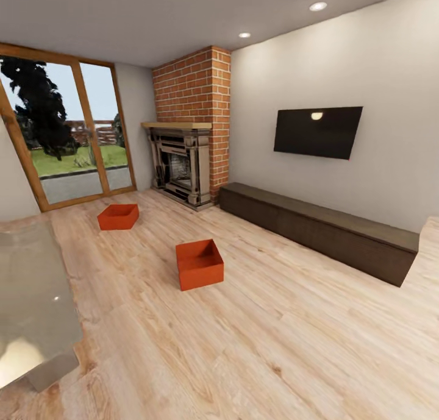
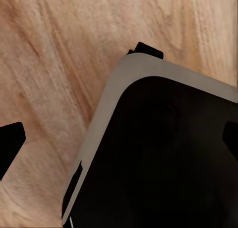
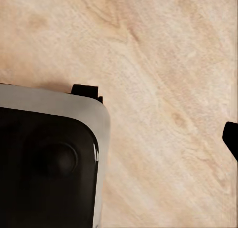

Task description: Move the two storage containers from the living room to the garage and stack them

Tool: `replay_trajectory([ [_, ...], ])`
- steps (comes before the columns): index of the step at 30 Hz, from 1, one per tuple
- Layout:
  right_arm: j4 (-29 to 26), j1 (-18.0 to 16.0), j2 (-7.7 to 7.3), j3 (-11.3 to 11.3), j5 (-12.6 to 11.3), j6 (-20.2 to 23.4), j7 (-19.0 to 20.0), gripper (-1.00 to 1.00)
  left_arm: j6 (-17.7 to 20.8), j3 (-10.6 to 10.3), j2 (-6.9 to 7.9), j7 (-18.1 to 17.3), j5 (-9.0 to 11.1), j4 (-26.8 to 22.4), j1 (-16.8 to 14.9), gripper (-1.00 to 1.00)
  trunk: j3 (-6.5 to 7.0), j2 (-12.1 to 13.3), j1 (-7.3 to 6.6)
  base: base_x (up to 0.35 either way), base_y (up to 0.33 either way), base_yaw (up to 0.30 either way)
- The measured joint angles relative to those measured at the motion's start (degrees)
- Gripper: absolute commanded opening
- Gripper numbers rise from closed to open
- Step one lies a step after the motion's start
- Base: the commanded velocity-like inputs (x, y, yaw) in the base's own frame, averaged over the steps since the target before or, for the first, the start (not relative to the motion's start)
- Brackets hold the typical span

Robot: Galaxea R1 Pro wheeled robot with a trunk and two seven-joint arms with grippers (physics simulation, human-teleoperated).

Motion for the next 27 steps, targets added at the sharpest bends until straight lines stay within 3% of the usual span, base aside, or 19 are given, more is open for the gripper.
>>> replay_trajectory([
  [11,0.00,0.00,0.06,0.00,-0.04,0.00,0.02,1.00,-0.10,-0.01,0.00,0.00,-0.05,-0.03,0.00,1.00,0.00,0.00,0.00,0.324,-0.053,0.256],
  [27,-0.02,0.01,-0.36,0.08,0.04,0.18,0.86,1.00,-0.05,-0.01,0.00,0.00,0.07,0.04,0.00,1.00,0.00,0.00,0.00,0.321,-0.103,0.021],
])
